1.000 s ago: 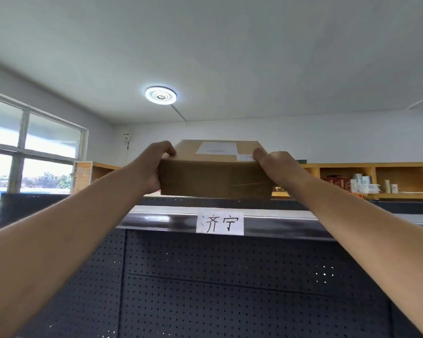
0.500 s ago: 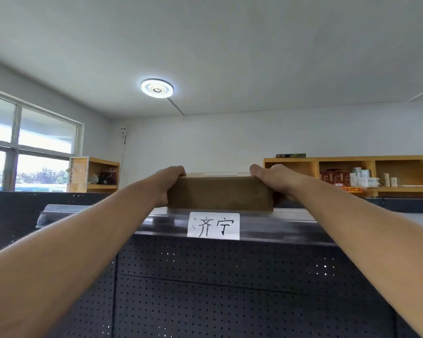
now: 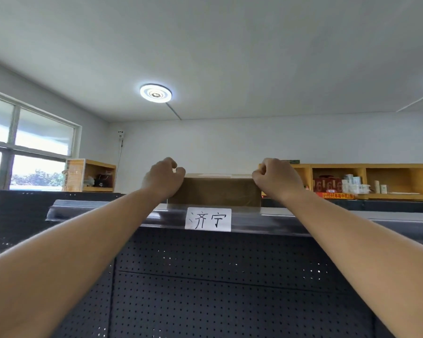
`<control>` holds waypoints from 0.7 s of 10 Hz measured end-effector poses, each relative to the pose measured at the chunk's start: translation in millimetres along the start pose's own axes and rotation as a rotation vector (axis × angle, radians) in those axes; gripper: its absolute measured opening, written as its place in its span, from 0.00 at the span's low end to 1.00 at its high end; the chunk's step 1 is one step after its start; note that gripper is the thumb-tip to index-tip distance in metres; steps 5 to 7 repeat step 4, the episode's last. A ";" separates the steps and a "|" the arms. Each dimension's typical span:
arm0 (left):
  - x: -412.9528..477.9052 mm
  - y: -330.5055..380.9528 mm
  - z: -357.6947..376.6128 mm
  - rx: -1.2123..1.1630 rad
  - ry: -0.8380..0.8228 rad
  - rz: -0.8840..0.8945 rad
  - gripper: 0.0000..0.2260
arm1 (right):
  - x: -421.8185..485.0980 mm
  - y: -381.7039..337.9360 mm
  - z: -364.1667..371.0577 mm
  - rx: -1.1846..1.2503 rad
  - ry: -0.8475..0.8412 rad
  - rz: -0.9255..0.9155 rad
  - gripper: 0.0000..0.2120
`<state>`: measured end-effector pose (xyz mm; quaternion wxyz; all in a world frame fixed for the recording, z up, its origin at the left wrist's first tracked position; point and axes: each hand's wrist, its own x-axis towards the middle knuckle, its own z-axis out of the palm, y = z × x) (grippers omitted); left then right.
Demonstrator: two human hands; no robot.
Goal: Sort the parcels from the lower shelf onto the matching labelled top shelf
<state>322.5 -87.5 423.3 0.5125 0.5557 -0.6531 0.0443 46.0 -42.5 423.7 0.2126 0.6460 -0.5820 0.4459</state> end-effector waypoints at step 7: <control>-108.2 -10.6 -9.8 -0.038 0.127 0.476 0.19 | -85.6 1.1 -7.9 -0.069 0.251 -0.423 0.12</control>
